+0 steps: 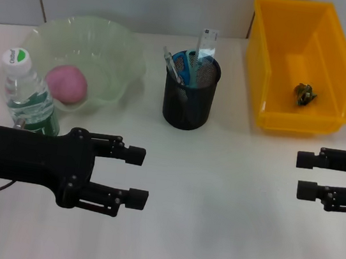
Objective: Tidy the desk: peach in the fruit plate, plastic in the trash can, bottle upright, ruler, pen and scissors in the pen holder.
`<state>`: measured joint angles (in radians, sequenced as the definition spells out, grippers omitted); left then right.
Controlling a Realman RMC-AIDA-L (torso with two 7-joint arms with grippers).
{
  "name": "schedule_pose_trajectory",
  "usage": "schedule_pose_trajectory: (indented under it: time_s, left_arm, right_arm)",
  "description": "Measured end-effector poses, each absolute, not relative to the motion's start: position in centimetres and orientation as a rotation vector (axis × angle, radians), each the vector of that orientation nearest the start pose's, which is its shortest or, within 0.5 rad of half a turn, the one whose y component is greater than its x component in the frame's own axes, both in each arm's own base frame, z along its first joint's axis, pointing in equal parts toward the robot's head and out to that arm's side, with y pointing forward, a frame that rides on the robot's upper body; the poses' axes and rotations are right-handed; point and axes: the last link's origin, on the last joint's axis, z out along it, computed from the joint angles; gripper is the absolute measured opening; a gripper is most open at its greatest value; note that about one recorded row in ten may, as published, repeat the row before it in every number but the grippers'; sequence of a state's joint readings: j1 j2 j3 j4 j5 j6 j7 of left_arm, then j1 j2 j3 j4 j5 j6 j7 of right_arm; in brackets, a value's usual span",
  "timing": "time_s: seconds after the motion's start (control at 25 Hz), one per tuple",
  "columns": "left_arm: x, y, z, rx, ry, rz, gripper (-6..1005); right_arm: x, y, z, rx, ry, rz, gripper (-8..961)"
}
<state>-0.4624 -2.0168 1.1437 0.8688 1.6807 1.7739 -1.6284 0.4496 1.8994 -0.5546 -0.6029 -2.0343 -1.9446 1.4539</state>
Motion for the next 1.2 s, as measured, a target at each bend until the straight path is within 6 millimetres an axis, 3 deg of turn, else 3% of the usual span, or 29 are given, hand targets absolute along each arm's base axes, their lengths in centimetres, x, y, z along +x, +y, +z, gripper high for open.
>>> schedule_pose_trajectory:
  time_s: [0.68, 1.2]
  left_arm:
    - [-21.2, 29.6, -1.0, -3.102, -0.578, -0.739, 799]
    - [-21.3, 29.9, -0.5, -3.082, -0.589, -0.75, 799]
  right_arm:
    - [30.5, 27.5, 7.7, -2.816, 0.742, 0.806, 723]
    - [30.5, 27.6, 7.1, -2.837, 0.736, 0.777, 723]
